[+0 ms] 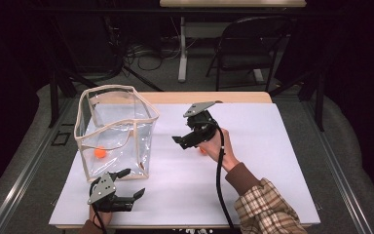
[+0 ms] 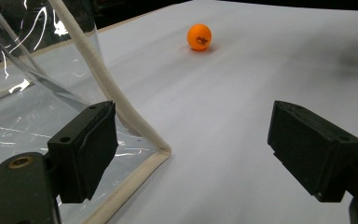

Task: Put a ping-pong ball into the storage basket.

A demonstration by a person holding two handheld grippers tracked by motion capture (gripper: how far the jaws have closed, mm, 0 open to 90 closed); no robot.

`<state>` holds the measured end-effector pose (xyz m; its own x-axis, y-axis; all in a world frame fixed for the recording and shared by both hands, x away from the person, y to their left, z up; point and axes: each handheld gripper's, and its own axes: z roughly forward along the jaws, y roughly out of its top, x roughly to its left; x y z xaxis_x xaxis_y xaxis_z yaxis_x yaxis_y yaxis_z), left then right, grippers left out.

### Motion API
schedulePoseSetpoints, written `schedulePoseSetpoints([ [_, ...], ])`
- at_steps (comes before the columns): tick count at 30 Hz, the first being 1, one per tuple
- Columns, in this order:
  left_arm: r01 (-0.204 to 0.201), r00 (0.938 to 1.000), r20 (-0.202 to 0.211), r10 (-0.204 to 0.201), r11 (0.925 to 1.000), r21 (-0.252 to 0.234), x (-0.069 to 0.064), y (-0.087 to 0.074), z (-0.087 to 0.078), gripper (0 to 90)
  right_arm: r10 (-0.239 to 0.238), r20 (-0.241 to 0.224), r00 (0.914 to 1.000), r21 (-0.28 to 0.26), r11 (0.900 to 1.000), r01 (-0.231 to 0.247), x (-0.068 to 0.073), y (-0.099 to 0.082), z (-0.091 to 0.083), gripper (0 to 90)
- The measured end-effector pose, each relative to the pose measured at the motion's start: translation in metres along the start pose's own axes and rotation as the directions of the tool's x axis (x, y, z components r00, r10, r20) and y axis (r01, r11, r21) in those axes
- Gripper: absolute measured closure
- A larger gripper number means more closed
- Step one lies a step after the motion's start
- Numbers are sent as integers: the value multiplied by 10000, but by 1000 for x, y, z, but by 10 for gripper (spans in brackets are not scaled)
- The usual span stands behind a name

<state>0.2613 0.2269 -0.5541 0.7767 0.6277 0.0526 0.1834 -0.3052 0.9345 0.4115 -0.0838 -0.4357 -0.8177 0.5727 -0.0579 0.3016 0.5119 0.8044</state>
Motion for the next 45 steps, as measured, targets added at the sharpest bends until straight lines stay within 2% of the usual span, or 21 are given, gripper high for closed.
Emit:
schedulePoseSetpoints([
  [18,16,10000,-93,-16,10000,-15,0,-1,-3,159,177,330,9993,313,9993,-188,-6,-37,-9,17],
  [28,-21,10000,-29,21,10000,12,1,0,-1,159,427,513,9978,432,9981,-449,-11,-58,-13,7],
  [32,39,10000,-72,-39,10000,-12,0,-1,-3,159,432,521,9977,431,9980,-455,-12,-59,-13,4],
  [33,39,10000,-72,-39,10000,-12,0,-1,-3,159,456,713,9964,496,9976,-492,-14,-65,-18,4],
  [37,39,10000,-72,-39,10000,-12,0,-1,-3,159,456,713,9964,496,9976,-492,-14,-65,-18,1],
  [45,36,9999,-169,-37,10000,-34,-2,-2,-7,159,460,1024,9937,633,9966,-526,-18,-76,-17,0],
])
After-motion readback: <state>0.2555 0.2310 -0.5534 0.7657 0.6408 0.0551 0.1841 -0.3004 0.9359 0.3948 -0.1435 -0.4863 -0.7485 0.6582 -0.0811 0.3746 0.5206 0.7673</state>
